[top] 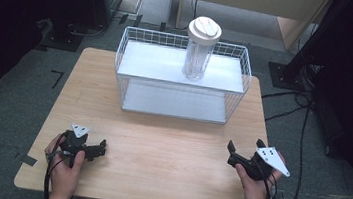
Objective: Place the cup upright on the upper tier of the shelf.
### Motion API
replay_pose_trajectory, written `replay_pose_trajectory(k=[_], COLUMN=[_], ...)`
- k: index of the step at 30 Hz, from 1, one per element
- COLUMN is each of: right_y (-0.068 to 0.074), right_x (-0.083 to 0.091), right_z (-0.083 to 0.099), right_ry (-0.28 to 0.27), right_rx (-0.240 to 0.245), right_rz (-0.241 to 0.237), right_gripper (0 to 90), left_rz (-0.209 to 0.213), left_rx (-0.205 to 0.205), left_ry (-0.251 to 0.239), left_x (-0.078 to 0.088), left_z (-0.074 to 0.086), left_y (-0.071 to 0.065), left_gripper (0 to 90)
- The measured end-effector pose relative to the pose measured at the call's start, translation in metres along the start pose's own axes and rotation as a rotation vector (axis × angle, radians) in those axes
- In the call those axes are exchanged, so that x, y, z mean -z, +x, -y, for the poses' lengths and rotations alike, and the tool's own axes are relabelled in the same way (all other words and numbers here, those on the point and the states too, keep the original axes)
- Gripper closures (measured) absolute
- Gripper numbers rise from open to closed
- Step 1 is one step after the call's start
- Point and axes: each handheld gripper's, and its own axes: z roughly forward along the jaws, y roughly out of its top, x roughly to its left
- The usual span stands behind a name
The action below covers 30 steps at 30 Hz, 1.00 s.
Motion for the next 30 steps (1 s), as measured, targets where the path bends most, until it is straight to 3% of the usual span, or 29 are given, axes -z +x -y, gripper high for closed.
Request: replay_pose_trajectory(k=[22,30], right_y=[-0.049,-0.062], right_x=[0.029,0.036], right_z=[0.041,0.049], right_ry=[0.093,0.133], right_rx=[0.002,0.016], right_rz=[0.111,0.125], right_gripper=[0.0,0.0], left_rz=[0.0,0.0], left_rx=[0.003,0.0], left_ry=[-0.002,0.0], left_x=[0.0,0.0], left_z=[0.0,0.0], left_y=[0.0,0.0], left_gripper=[0.0,0.0])
